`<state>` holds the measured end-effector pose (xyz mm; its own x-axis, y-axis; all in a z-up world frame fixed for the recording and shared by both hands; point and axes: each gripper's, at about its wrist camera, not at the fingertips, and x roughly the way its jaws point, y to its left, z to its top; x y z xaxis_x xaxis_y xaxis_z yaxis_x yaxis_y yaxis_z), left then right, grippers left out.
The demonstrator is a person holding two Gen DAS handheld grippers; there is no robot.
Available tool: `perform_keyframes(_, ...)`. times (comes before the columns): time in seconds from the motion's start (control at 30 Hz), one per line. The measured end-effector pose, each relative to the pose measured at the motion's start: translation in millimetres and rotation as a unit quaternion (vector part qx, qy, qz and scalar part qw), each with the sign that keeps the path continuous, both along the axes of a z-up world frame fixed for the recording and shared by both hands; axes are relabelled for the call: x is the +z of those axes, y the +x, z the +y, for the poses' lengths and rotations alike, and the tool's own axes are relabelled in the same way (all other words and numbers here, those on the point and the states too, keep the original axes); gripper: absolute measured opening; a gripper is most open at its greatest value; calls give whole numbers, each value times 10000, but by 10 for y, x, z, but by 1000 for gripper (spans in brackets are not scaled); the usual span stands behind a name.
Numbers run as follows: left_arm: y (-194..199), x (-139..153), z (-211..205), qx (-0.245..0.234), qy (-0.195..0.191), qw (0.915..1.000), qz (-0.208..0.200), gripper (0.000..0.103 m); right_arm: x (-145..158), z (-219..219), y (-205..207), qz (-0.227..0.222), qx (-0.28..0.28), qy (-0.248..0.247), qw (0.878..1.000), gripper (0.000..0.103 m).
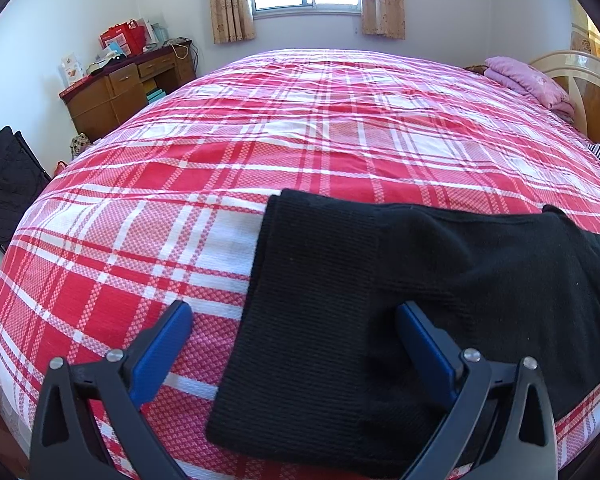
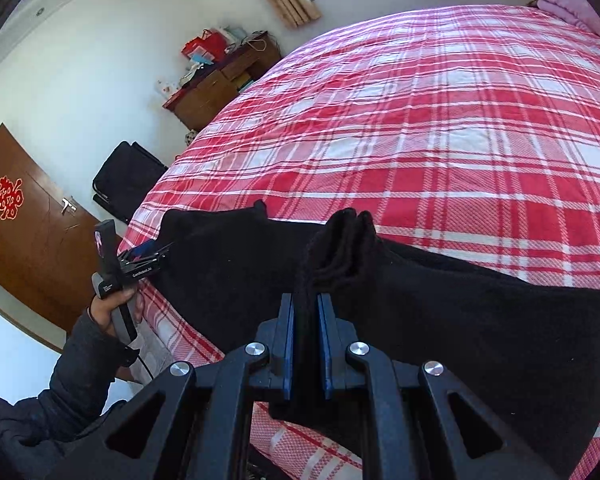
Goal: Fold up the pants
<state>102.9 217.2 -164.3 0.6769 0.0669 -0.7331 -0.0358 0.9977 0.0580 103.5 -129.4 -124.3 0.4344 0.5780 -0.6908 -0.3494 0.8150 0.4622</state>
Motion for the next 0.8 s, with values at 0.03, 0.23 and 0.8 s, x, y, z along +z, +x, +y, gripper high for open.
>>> perform_keyframes(0.03, 0, 0, 0, 0, -1, 10000, 0, 103, 2, 41, 13, 2, 27, -13, 10000, 11)
perform_keyframes(0.23, -15, 18, -9, 22, 23, 10000, -23, 103, -300, 324, 150, 308, 227, -376, 9986, 11)
perform_keyframes(0.8, -264, 559, -1583, -2046, -946, 9741, -156, 96, 34, -909, -411, -119, -994, -464, 9939, 48)
